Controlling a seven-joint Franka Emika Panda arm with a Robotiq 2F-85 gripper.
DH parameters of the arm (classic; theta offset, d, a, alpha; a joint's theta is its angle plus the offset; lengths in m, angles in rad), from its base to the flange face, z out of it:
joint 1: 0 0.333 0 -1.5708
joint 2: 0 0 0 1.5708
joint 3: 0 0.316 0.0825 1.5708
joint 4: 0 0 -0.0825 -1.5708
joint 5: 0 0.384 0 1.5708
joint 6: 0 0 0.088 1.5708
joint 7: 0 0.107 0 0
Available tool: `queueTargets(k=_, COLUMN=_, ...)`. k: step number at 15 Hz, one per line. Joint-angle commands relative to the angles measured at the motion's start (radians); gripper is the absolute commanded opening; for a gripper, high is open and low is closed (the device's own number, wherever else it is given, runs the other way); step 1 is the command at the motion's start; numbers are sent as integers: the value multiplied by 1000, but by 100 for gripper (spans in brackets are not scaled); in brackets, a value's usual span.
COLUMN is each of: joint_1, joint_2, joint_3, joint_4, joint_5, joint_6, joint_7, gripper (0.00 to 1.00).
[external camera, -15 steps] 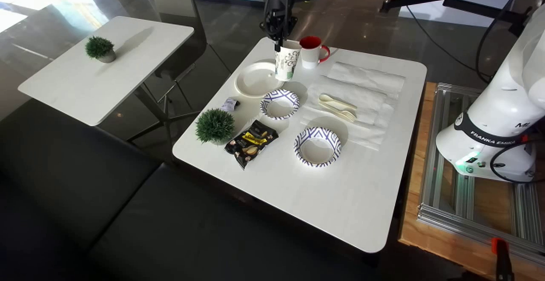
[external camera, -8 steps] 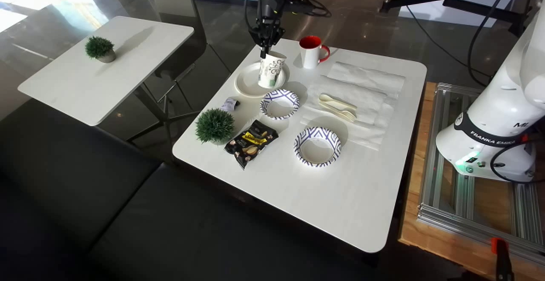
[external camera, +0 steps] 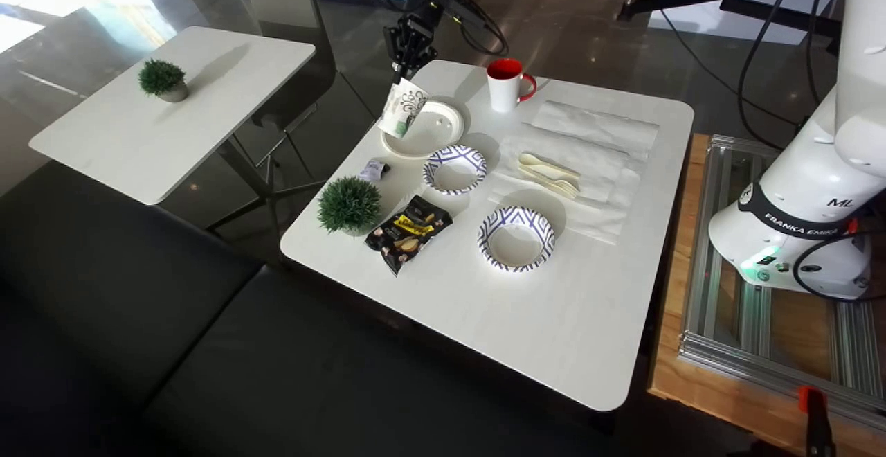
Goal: Pour the contents from the cup onto the white plate
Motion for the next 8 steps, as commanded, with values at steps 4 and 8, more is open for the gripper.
queueTargets(k=4, joint_1=-55, joint_2=218, joint_3=21, joint_4=236, joint_5=142, joint_6=-183, joint_7=-29, gripper=1)
queueTargets(k=8, joint_1=-71, joint_2=310, joint_3=15, joint_4=342, joint_5=157, joint_6=-264, joint_7=-13, gripper=1)
